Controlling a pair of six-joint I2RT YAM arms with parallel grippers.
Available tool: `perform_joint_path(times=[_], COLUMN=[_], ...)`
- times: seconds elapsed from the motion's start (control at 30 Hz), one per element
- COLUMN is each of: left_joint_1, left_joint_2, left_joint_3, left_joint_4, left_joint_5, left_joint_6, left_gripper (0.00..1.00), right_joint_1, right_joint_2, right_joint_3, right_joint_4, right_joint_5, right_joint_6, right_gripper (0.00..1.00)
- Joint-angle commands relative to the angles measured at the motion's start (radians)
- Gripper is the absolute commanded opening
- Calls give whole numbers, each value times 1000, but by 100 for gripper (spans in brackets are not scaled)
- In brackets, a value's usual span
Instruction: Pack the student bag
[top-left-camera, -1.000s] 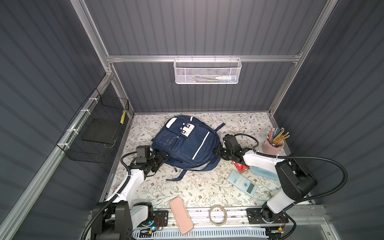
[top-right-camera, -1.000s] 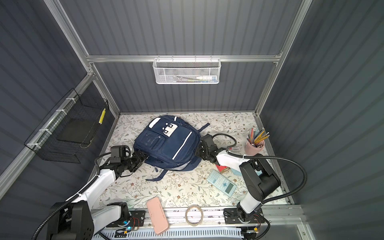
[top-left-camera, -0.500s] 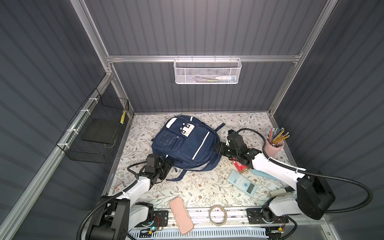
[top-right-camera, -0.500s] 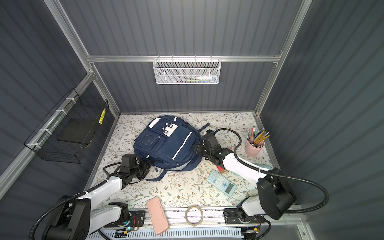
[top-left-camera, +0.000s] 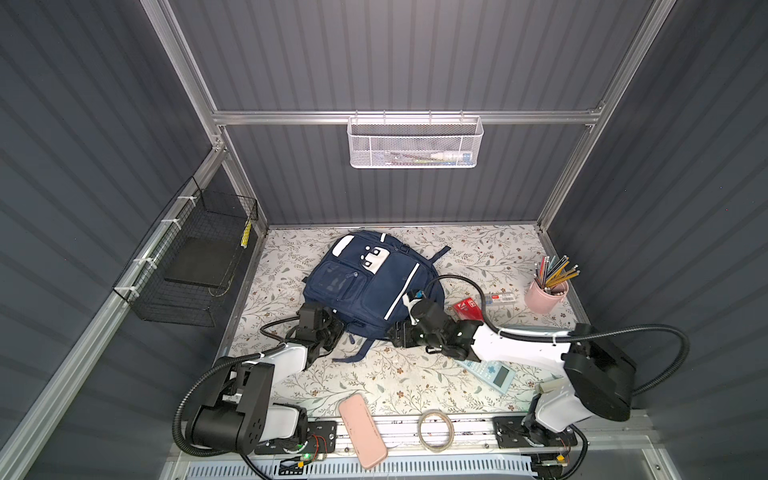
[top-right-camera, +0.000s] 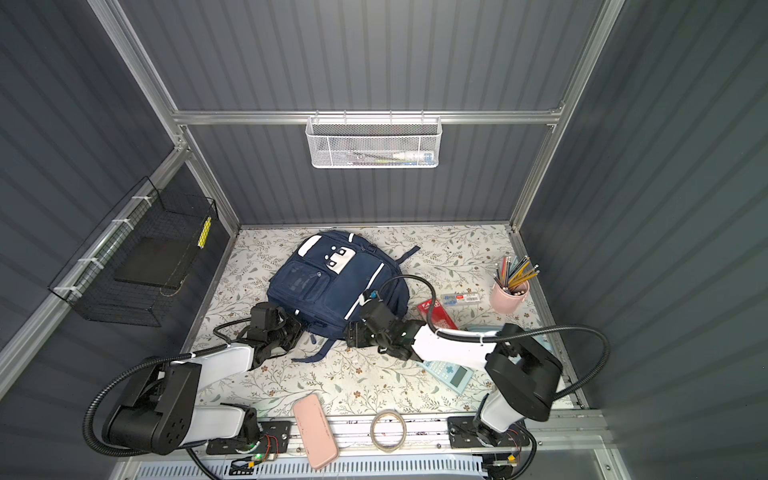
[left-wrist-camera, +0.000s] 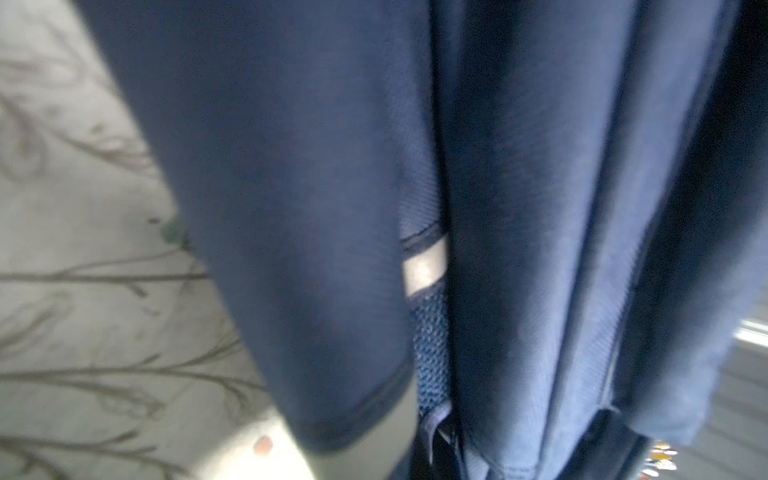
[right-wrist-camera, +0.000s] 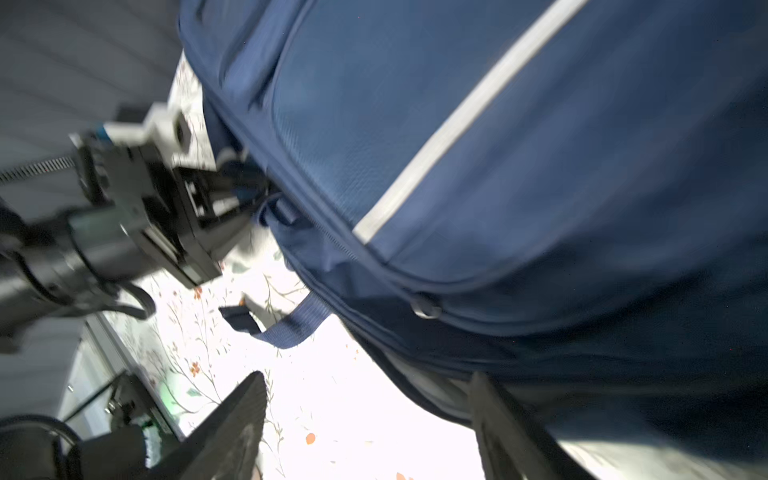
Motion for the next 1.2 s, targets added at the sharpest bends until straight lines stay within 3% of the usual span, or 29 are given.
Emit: perform_joint_path(times=[0.0,0.37,0.63,0.83,1.0,1.1,1.17], left_joint_1=[-8,-36,-39,-46,-62,-64,-64], left_joint_2=[-29,-122,-161,-195,-200,-206,-213], left_joint_3=[20,100,134,132,103,105,108], left_joint_4=[-37,-143,-186,-199,-162,-181,-209], left_joint_5=[24,101,122,123,160,168,168], left_joint_6=[-10,-20,-29,-42,-91,-78,-66], left_gripper=[0,0,0,0,0,0,0], right_joint_1=[59,132,141,135,139,138,125], right_joint_2=[49,215,293,361,440,476,478], right_joint_3=[79,240,253,311,401,460,457], right_joint_4=[74,73,126,122,148,103,115], right_joint_5=[7,43,76,203,300,402,443], right_joint_6=[-60,-147,-119,-137,-245,-282,-285], right_gripper=[77,69,63,66,69,64,56])
